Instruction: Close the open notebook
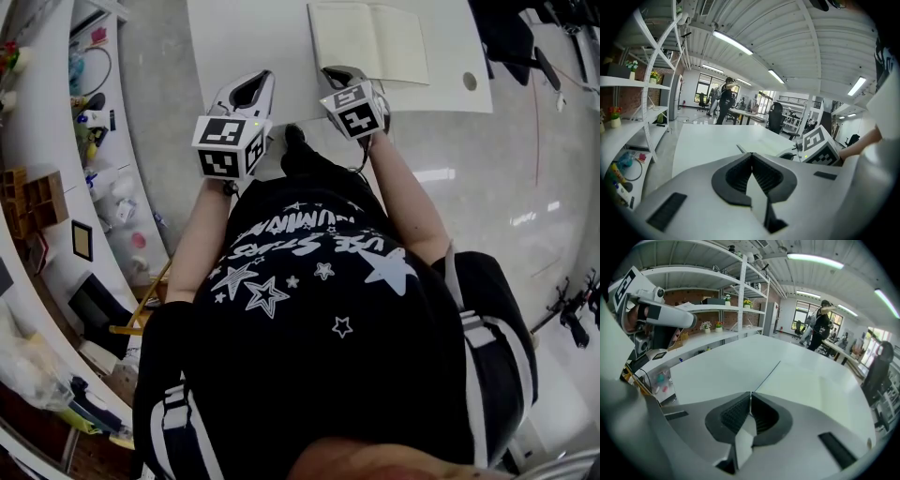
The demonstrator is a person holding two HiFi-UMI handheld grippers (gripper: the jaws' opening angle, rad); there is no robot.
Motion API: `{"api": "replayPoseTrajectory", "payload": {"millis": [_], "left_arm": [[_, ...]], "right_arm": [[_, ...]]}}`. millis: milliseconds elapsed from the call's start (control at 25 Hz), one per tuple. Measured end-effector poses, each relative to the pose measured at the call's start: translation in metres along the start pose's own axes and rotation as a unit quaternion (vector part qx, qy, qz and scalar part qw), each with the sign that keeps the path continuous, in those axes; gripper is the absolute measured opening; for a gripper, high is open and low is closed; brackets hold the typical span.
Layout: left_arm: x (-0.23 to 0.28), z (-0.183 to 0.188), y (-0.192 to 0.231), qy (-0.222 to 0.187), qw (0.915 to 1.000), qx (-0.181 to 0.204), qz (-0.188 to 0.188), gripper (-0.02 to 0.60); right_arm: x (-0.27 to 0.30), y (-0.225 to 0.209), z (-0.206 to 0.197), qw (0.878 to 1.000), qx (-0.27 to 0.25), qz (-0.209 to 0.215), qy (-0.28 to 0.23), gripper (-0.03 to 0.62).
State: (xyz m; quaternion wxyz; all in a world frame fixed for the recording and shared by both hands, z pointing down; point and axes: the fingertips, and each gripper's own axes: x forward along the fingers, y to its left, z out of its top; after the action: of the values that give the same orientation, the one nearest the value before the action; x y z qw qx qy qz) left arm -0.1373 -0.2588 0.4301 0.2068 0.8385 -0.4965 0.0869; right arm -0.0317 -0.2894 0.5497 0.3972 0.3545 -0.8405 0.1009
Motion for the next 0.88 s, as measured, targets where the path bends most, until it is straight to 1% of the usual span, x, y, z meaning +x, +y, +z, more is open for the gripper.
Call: {"api": "replayPoseTrajectory", "payload": {"millis": [160,320,520,720,880], "left_arm": [[-0.008,-0.004,-0.005,0.004,0.9999,0.002,-0.014,0.012],[-0.012,-0.012,-0.018,0.009,0.9991,-0.002,-0.042,0.012],[-0.006,-0.02,-0.036,0.021,0.9979,-0.008,-0.061,0.012],[0.016,-0.034,-0.057,0.043,0.9971,0.004,-0.063,0.012],[0.038,-0.044,-0.061,0.049,0.9979,0.002,-0.042,0.012]], "right_arm": [[-0.018,-0.005,0.013,0.999,0.006,-0.021,-0.024,0.017],[-0.042,-0.02,0.025,0.997,0.013,-0.052,-0.046,0.017],[-0.077,-0.044,0.026,0.994,0.026,-0.085,-0.069,0.017],[-0.115,-0.08,0.022,0.987,0.035,-0.112,-0.107,0.017],[-0.135,-0.115,0.009,0.984,0.053,-0.116,-0.121,0.017]]}}
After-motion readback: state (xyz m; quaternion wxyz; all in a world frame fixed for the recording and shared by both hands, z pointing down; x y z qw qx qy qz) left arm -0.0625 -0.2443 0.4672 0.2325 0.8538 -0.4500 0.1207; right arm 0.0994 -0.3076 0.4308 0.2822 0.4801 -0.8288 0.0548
